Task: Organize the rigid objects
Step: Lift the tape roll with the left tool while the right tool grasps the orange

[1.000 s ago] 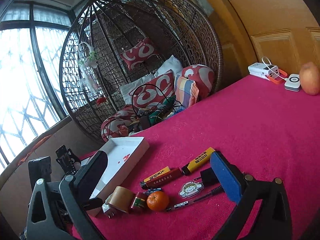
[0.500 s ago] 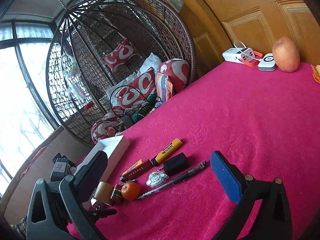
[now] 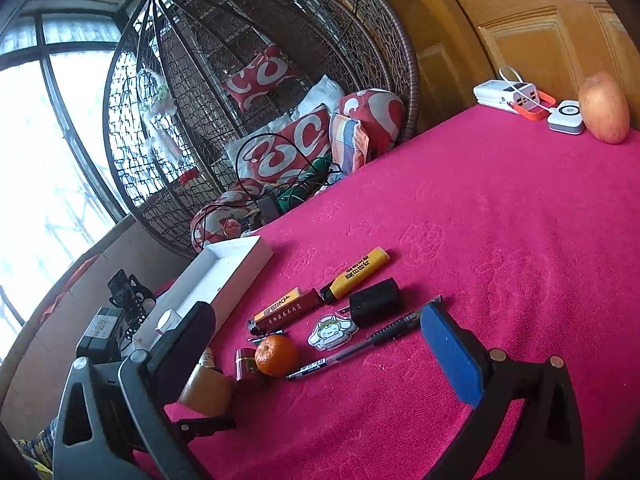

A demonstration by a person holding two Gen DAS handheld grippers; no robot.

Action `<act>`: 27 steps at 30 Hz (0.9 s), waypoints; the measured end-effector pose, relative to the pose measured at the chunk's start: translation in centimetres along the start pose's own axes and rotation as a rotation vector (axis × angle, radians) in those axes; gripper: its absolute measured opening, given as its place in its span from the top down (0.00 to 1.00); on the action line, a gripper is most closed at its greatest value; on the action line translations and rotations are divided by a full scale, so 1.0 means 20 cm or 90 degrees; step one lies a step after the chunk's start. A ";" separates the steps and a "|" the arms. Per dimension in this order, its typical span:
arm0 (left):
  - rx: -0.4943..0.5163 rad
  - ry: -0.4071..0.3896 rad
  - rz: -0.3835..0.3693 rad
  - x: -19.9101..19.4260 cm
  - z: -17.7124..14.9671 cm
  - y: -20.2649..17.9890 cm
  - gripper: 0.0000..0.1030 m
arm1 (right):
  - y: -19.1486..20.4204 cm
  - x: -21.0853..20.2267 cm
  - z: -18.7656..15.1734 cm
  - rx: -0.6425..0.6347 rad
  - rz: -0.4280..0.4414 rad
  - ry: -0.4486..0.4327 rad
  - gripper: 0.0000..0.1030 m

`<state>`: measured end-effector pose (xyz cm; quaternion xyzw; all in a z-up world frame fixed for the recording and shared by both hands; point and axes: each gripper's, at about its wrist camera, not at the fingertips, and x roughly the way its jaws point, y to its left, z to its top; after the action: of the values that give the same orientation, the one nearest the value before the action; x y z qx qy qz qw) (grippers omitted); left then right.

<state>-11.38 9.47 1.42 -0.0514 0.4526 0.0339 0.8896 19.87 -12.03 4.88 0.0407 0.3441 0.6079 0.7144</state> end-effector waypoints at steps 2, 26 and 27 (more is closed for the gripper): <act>-0.023 -0.022 -0.002 -0.06 -0.02 0.00 0.31 | 0.07 0.07 -0.01 -0.053 -0.005 0.041 0.00; -0.151 -0.152 0.001 -0.40 -0.11 0.08 0.31 | 0.32 0.50 -0.14 -0.245 -0.012 0.249 0.60; -0.154 -0.157 0.004 -0.41 -0.11 0.08 0.31 | 0.31 0.50 -0.13 -0.238 -0.011 0.245 0.60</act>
<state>-18.09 10.75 6.62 -0.1523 0.3328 0.0970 0.9255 13.43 -2.51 1.41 -0.2116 0.3558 0.6512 0.6360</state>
